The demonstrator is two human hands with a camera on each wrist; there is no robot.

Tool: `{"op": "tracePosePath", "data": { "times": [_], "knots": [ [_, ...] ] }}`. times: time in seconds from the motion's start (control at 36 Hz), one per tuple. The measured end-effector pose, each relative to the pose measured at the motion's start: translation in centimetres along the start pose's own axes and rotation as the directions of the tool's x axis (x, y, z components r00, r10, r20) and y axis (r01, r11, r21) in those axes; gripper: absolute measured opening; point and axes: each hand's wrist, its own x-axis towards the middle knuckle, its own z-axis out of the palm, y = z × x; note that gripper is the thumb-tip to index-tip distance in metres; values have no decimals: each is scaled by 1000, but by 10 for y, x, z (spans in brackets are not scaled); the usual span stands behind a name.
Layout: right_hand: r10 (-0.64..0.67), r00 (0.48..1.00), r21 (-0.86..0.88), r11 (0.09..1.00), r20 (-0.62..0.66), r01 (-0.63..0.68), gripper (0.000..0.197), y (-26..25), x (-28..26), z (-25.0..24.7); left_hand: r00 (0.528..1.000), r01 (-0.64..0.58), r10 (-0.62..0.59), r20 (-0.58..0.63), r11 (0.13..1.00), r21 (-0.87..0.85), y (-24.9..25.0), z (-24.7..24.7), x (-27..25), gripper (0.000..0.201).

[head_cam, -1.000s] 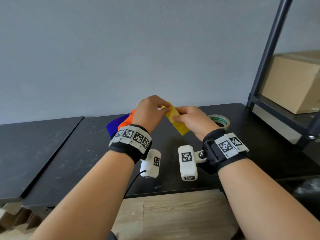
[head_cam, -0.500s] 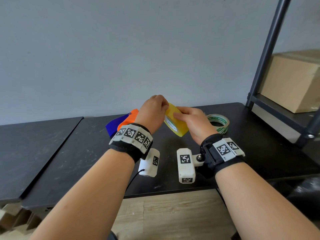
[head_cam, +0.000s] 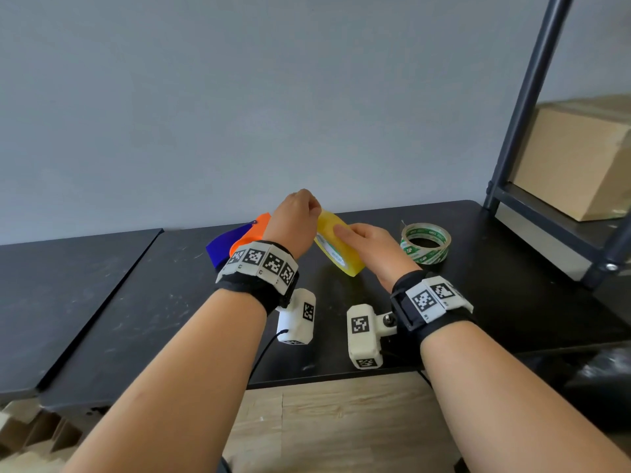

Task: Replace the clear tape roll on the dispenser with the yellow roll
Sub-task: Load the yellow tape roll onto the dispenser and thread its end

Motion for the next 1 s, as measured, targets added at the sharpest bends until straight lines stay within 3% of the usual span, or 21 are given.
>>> {"op": "tracePosePath", "data": {
  "times": [0.11, 0.36, 0.5, 0.72, 0.83, 0.92, 1.0],
  "knots": [
    [18, 1000, 25, 1000, -6, -18, 17, 2, -2, 1, 1000, 3, -3, -27, 1000, 10, -4, -1, 0, 20],
    [-28, 992, 5, 1000, -124, 28, 57, 2, 8, 2, 998, -36, 41, -53, 996, 81, 0, -3, 1, 19],
    [-54, 983, -65, 997, -177, 43, 41, -2, 10, 5, 995, -73, 77, -62, 995, 73, 2, -6, 3, 20],
    [-82, 974, -140, 989, -211, 53, 46, -8, 13, 8, 998, 5, -9, -59, 998, -64, -14, -6, 3, 19],
    [-94, 961, -139, 989, -260, 59, 48, -6, 14, 15, 997, 17, -28, -69, 988, -156, -25, -5, 2, 30],
    [-95, 955, -147, 988, -280, 55, 51, -6, 16, 20, 988, 98, -125, -93, 963, -250, -36, -10, 3, 39],
    [-105, 955, -162, 985, -276, 61, 56, -6, 19, 24, 979, 166, -178, -97, 979, -117, -48, -16, 4, 35]
  ]
}}
